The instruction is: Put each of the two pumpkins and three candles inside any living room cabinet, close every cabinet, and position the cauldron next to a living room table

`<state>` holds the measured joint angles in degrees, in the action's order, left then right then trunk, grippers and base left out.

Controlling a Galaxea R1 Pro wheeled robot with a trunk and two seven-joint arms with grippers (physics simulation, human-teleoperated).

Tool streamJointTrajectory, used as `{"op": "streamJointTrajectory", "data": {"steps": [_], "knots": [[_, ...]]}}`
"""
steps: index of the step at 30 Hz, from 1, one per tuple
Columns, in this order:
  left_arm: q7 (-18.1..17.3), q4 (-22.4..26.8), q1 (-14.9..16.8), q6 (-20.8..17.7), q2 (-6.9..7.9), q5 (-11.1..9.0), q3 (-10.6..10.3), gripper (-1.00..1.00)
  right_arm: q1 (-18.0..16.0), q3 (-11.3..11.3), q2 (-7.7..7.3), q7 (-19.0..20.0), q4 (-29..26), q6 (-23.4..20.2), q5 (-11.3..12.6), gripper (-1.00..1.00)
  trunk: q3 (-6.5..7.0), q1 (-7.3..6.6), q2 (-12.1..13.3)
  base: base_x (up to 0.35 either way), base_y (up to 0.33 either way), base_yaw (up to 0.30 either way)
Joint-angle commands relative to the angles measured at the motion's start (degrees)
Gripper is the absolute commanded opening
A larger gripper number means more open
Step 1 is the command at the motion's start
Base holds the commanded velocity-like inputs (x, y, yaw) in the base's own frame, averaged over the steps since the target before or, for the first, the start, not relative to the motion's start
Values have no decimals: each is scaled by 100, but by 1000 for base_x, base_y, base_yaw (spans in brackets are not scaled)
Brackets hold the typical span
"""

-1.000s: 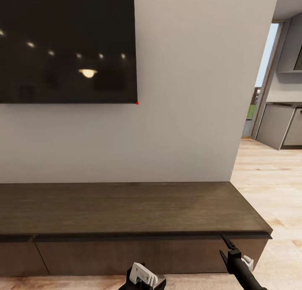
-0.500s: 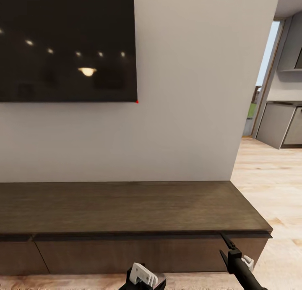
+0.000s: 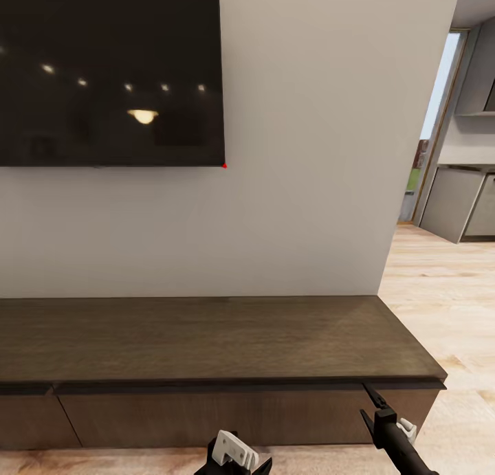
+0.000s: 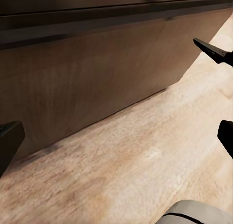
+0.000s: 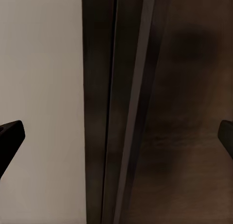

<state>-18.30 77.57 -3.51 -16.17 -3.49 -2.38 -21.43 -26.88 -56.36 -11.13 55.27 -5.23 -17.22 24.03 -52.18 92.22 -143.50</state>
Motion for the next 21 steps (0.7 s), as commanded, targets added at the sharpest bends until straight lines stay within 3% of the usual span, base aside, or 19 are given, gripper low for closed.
{"op": "streamJointTrajectory", "data": {"steps": [1, 21], "knots": [[-17, 8, -1, -39, -3, -25, 8, 100, -1, 20, -2, 9, 2, -53, 58, 100, -5, -1, -2, 8, 0, 0], [-9, -3, 1, -36, -10, -11, 8, 100, -1, 20, -3, 10, 2, -53, 58, 100, -5, -1, -2, 35, 0, 0]]}}
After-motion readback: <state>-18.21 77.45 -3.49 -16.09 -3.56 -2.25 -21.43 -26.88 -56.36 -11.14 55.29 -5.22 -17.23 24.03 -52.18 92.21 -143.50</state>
